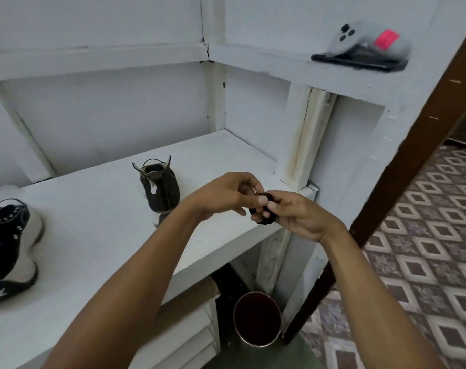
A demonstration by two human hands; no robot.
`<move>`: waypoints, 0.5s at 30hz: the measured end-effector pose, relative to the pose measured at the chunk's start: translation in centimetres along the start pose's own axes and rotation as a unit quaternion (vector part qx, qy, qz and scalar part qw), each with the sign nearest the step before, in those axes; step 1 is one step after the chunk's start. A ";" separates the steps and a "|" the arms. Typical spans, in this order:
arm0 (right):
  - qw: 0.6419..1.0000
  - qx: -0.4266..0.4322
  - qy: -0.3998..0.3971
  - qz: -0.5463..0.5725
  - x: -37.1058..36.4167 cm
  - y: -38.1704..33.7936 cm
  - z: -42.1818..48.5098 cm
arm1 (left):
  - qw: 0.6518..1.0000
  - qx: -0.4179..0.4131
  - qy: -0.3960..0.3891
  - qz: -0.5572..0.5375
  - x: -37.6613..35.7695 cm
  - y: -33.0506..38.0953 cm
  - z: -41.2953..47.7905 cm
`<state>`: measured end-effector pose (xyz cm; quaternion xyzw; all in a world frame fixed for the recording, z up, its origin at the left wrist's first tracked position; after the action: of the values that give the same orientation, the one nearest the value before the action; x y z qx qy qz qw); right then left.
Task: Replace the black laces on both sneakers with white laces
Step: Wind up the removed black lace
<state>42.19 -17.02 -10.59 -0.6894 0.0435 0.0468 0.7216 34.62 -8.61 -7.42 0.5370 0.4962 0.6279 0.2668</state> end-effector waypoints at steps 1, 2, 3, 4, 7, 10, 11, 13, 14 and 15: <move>1.000 -0.003 0.008 -0.002 0.5 0.4 -0.8 | 1.000 0.002 -0.006 0.008 -0.9 0.0 0.2; 1.000 -0.008 0.017 -0.001 0.8 0.8 -1.4 | 1.000 0.003 -0.011 0.015 -1.6 -0.1 0.4; 1.000 -0.013 0.028 0.005 1.2 1.3 -2.0 | 1.000 0.005 -0.016 0.020 -2.4 -0.2 0.7; 0.999 -0.018 0.039 0.016 1.5 1.6 -2.4 | 1.000 0.008 -0.019 0.023 -3.0 -0.4 0.9; 0.995 -0.031 0.091 0.032 2.8 2.7 -3.7 | 0.999 0.015 -0.032 0.035 -4.5 -1.0 1.7; 0.987 -0.044 0.155 -0.003 4.4 3.3 -4.9 | 0.998 0.014 -0.034 0.053 -5.6 -1.6 2.3; 0.985 -0.046 0.168 -0.019 4.8 3.5 -5.2 | 0.998 0.013 -0.032 0.059 -6.0 -1.8 2.5; 0.979 -0.043 0.196 -0.046 5.4 3.6 -5.7 | 0.997 0.009 -0.024 0.068 -6.4 -2.0 2.7; 0.974 -0.036 0.217 -0.058 5.8 3.5 -5.9 | 0.997 0.008 -0.017 0.072 -6.5 -2.1 2.9; 0.967 -0.028 0.243 -0.071 6.3 3.5 -6.1 | 0.997 0.008 -0.008 0.077 -6.6 -2.2 3.0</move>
<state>48.00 -22.91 -15.09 -0.7011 0.1669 -0.1723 0.6715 38.85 -12.48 -12.36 0.5809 0.4562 0.6382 0.2172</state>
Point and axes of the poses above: each hand's wrist, its own z-axis towards the middle knuckle, its own x-axis out of the back of the hand, y = z × x, the point moved 8 cm from there along z, towards the middle knuckle, and after that the axes turned 1 degree about z, right-handed, at the moved point
